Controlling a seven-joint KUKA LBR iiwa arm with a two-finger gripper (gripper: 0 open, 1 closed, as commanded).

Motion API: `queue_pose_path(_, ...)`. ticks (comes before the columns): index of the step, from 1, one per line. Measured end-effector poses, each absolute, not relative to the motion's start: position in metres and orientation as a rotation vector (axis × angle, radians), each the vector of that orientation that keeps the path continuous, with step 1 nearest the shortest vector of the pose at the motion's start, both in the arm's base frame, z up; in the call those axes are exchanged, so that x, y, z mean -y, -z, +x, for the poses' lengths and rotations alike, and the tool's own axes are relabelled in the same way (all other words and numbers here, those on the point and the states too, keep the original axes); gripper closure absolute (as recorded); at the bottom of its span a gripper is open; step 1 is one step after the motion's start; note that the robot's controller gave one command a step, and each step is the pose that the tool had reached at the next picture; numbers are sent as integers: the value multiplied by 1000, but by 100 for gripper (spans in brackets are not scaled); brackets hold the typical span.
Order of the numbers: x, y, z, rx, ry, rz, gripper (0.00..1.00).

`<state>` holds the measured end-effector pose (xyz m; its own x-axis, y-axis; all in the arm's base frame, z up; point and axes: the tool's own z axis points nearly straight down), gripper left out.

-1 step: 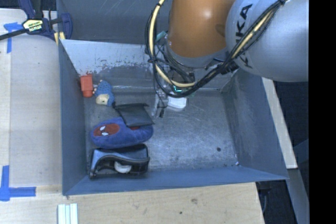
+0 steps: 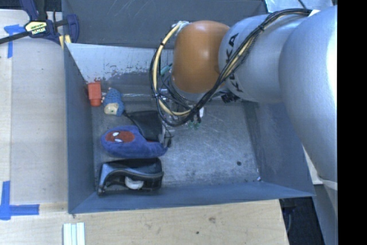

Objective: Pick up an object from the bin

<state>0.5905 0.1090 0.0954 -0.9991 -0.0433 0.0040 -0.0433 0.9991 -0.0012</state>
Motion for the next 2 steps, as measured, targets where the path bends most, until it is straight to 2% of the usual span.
queue_pose_path(1,-200,-71,617,3092,1,588,0)
queue_pose_path(2,-200,-71,617,3091,2,583,100)
